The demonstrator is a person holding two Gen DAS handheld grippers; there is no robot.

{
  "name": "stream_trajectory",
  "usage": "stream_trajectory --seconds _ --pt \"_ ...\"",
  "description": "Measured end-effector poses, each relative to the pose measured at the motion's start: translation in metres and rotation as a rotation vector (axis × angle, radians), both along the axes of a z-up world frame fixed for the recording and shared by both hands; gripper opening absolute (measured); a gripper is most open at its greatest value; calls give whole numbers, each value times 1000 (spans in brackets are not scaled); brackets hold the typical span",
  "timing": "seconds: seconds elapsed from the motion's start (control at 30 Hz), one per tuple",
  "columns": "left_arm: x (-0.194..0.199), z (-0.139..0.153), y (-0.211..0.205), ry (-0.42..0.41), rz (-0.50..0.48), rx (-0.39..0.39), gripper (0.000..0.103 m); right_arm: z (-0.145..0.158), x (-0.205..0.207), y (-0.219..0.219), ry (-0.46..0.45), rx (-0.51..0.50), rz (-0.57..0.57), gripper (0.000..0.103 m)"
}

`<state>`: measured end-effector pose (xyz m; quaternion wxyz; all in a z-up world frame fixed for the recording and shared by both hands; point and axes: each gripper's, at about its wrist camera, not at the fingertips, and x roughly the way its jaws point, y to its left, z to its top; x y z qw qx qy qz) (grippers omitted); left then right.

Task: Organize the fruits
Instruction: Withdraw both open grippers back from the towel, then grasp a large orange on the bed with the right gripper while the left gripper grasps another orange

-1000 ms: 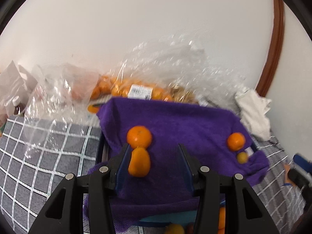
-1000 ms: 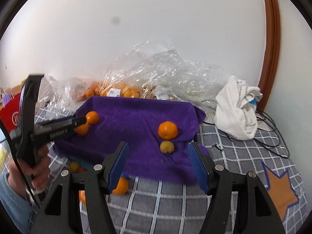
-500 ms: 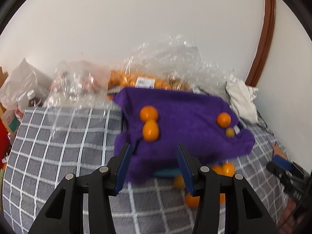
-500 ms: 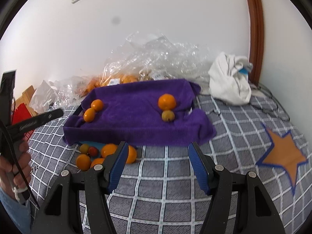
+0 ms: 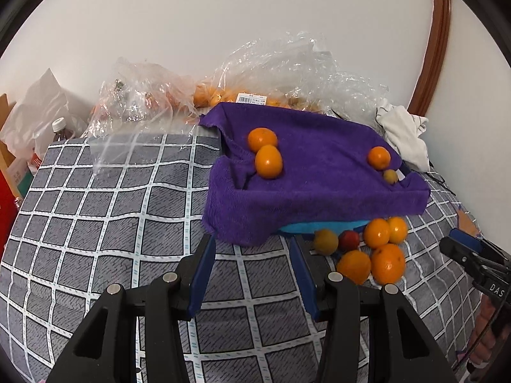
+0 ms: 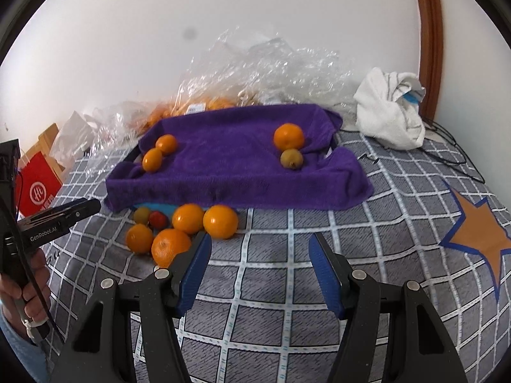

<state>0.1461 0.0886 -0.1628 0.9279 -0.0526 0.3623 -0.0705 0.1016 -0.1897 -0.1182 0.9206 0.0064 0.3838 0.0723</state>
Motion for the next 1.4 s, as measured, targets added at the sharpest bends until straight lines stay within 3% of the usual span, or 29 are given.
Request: stream_trajectory --seconds 0.37,0.53,0.83,0.9,1.07,1.17,1.4 --pt "-4 -5 13 -13 38 -3 46 -19 22 20 63 -14 25 64" --pt "-7 -3 10 -37 65 48 48 -25 28 25 78 -39 26 64" --pt "0 -9 24 14 111 11 48 -27 39 29 92 -40 47 63" --pt "1 -10 27 20 118 -8 48 -29 40 32 89 -57 58 59" --pt "2 -13 33 33 141 -25 48 -34 40 33 102 -54 64 32" --pt "3 -16 34 44 150 -22 48 -34 39 31 100 -58 59 27" --pt "4 -17 36 45 165 -23 48 -28 35 24 102 -40 75 29"
